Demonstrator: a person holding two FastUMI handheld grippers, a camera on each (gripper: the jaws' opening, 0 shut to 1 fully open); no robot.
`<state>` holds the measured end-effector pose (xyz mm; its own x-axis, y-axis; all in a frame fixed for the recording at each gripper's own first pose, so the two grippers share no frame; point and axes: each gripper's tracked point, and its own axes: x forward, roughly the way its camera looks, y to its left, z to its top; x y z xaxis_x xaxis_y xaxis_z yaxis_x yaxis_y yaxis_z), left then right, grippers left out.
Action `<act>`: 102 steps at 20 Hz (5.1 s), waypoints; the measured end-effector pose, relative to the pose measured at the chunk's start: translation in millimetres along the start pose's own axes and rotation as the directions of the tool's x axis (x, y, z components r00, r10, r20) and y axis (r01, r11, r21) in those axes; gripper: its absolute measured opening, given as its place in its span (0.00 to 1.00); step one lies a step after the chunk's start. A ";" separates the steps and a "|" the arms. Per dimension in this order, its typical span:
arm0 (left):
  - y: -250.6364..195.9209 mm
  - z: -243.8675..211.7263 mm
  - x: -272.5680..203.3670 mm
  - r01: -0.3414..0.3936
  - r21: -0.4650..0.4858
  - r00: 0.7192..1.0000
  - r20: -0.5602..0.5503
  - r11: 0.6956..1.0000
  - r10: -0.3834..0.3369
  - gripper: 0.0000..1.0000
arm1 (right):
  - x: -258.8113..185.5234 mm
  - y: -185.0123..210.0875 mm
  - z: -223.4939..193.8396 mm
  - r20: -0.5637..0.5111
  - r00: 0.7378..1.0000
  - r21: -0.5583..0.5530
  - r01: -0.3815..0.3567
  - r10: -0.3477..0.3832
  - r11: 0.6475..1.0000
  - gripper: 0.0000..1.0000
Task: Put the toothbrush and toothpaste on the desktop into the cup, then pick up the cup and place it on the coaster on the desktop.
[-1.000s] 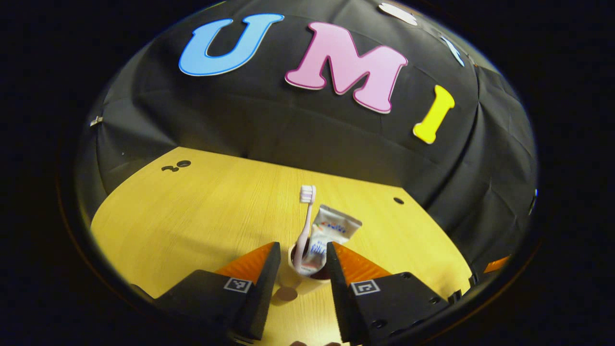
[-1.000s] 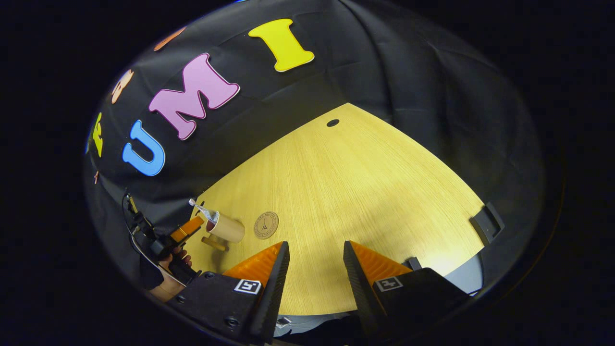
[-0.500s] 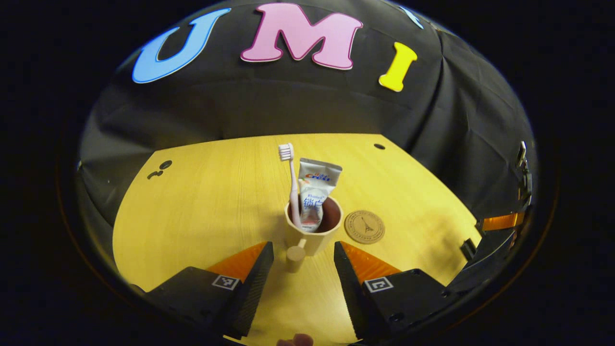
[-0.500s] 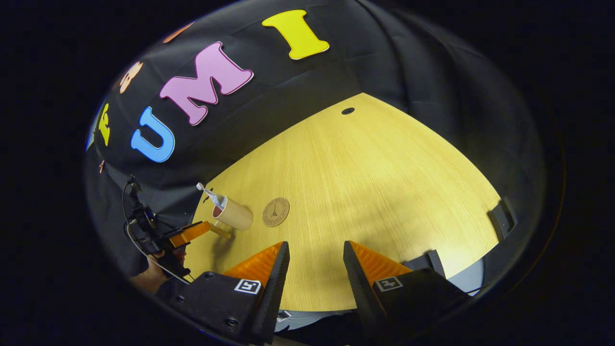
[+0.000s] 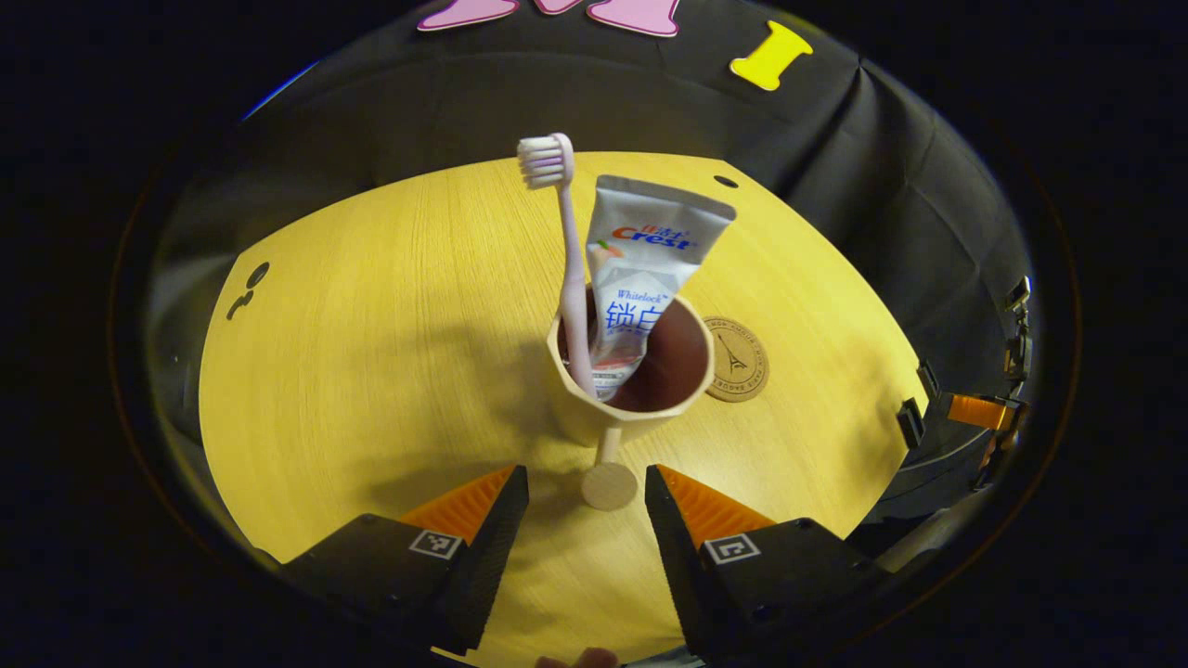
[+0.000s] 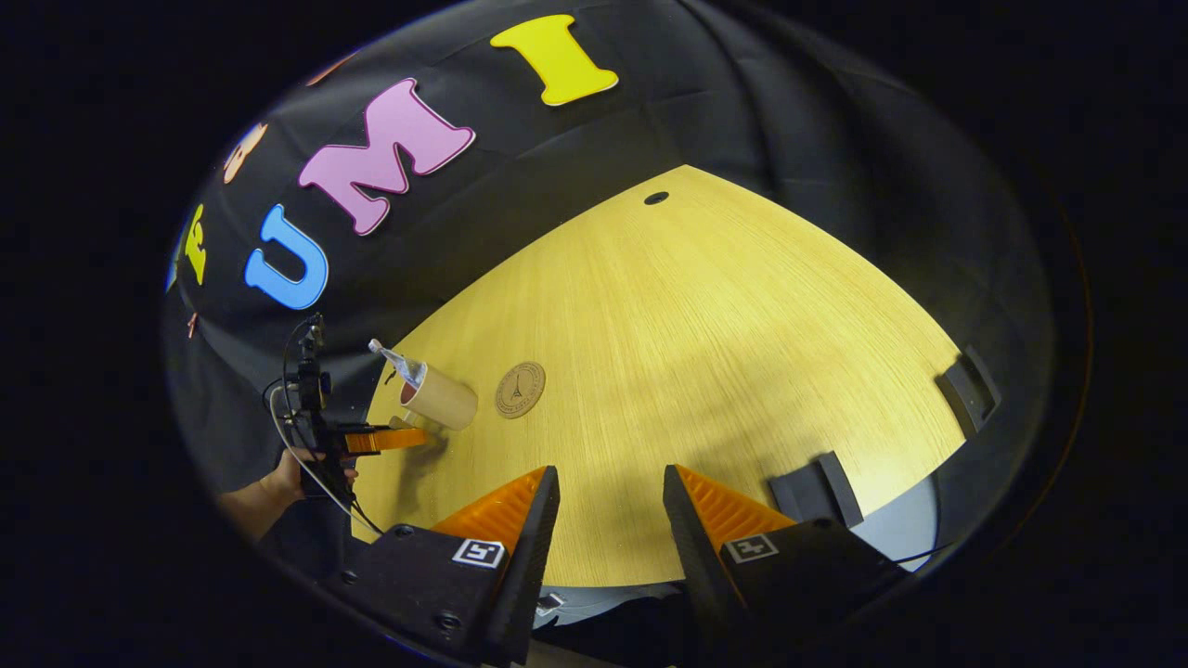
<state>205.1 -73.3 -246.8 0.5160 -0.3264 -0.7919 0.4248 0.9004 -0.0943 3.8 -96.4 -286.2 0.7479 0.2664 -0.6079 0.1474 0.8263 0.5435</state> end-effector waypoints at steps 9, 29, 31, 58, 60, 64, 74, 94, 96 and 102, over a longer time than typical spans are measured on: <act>-3.0 2.5 33.0 0.000 0.084 0.989 -0.147 0.996 0.012 0.77 | -4.2 -12.0 -3.3 0.005 1.000 0.040 0.031 -0.031 0.999 0.70; -9.7 18.6 24.8 -0.067 0.106 0.993 -0.085 0.992 0.076 0.32 | -1.1 -19.9 -6.6 -0.019 0.999 0.040 0.026 -0.025 0.999 0.70; -27.5 26.0 20.6 -0.038 0.110 0.997 -0.068 0.993 0.045 0.37 | -0.2 -20.4 -6.7 -0.021 1.000 0.037 0.021 -0.020 0.999 0.70; -117.1 39.6 67.8 -0.016 0.297 0.988 -0.140 0.955 0.060 0.33 | -14.2 -63.5 5.3 -0.014 0.999 0.082 0.033 -0.032 0.996 0.70; -113.8 40.4 67.6 -0.025 0.295 0.987 -0.143 0.955 0.071 0.33 | -13.6 -64.3 5.6 -0.015 0.999 0.082 0.031 -0.029 0.996 0.70; -114.6 47.2 61.6 -0.029 0.283 0.991 -0.118 0.959 0.065 0.58 | -13.5 -62.5 7.1 -0.015 1.000 0.081 0.027 -0.026 0.996 0.70; -117.2 45.0 9.2 -0.060 0.231 0.998 0.026 0.971 0.055 0.97 | -9.9 -27.4 6.6 0.004 1.000 0.049 -0.003 0.002 0.999 0.75; -84.4 -27.7 -204.2 -0.126 -0.130 0.855 0.489 0.983 0.174 0.97 | -33.7 195.7 13.6 0.109 0.976 -0.358 -0.136 0.186 0.924 0.98; -80.1 -33.0 -212.7 -0.119 -0.177 0.849 0.493 0.977 0.192 0.96 | -35.3 212.8 14.6 0.111 0.971 -0.407 -0.149 0.211 0.901 0.98; -57.0 -50.5 -234.1 -0.173 -0.362 0.815 0.470 0.916 0.340 0.97 | -29.8 230.4 19.1 0.090 0.967 -0.484 -0.166 0.238 0.859 0.98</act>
<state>22.5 -33.7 -86.6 0.9142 -0.0954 -0.3939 0.0306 0.9854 -0.1678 27.8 76.6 -131.7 0.8168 0.4096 -0.4063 -0.3108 0.9057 0.2883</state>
